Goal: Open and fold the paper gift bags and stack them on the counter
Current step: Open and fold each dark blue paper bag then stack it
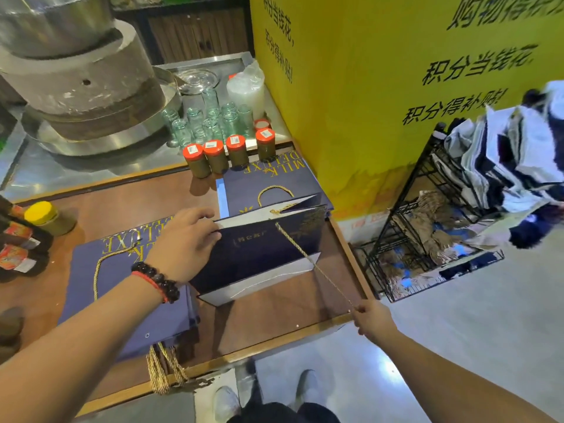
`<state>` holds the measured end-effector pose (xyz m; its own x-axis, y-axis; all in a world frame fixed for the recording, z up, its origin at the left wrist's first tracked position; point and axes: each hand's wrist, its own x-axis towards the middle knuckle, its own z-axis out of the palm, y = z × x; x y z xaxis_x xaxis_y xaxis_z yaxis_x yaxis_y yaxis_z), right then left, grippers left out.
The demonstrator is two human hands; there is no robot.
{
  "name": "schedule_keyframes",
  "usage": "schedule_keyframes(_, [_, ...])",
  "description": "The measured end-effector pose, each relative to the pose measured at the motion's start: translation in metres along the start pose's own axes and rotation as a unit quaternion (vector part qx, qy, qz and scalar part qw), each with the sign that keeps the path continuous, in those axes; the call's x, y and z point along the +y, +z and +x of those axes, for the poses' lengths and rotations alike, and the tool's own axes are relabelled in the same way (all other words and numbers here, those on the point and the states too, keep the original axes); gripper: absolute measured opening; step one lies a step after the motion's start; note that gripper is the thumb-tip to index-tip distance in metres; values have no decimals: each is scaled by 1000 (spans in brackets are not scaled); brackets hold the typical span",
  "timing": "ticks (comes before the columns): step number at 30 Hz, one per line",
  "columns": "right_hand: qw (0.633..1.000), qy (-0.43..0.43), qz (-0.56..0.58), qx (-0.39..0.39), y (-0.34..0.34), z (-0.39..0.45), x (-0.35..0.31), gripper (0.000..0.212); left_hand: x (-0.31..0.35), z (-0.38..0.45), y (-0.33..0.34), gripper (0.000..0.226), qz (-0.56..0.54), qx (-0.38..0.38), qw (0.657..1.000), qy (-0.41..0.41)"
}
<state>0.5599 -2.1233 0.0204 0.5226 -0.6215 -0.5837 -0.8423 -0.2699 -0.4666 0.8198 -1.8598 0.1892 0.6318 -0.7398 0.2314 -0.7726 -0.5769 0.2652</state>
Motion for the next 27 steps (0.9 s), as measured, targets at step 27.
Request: schedule_keyframes(27, [791,-45,587,-169,42,-110,-214,6,12,-12,-12,8,-57,-24,996,-62])
